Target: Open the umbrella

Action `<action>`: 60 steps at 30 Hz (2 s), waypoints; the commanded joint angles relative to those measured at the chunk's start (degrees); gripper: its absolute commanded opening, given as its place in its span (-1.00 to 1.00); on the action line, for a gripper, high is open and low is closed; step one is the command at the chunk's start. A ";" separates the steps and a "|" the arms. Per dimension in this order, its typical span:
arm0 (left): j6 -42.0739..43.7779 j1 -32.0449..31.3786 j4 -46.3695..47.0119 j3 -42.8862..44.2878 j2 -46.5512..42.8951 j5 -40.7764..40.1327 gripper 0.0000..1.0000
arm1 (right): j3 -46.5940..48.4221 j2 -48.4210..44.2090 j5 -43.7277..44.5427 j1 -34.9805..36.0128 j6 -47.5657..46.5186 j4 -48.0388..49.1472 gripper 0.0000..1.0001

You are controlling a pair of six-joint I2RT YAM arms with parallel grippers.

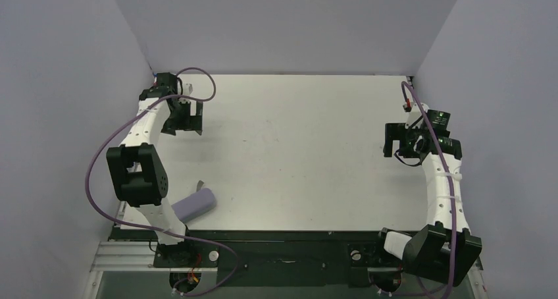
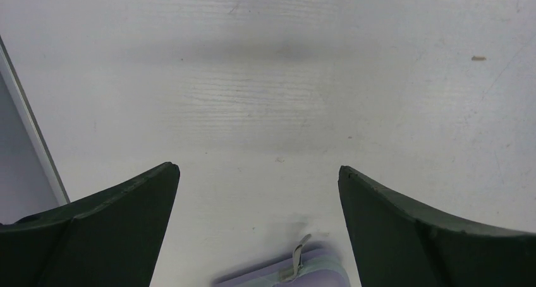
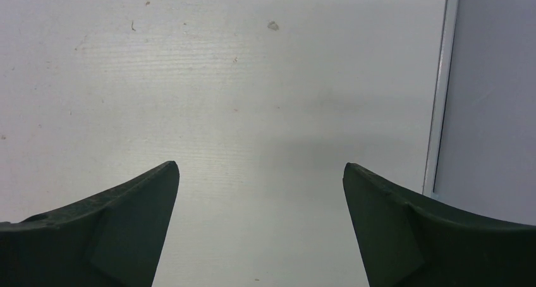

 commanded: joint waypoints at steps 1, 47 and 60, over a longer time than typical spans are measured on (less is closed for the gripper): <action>8.44 0.89 -4.94 7.02 -1.73 5.72 0.94 | 0.30 -2.74 -2.59 1.00 -2.38 2.81 0.97; 47.16 -16.17 0.75 -42.10 -23.28 -5.44 0.08 | 3.97 0.82 1.81 7.01 -9.98 -2.86 0.96; 29.17 -39.47 6.63 -18.42 2.01 -3.84 -0.06 | 4.69 1.77 3.72 6.51 -11.14 -4.56 0.96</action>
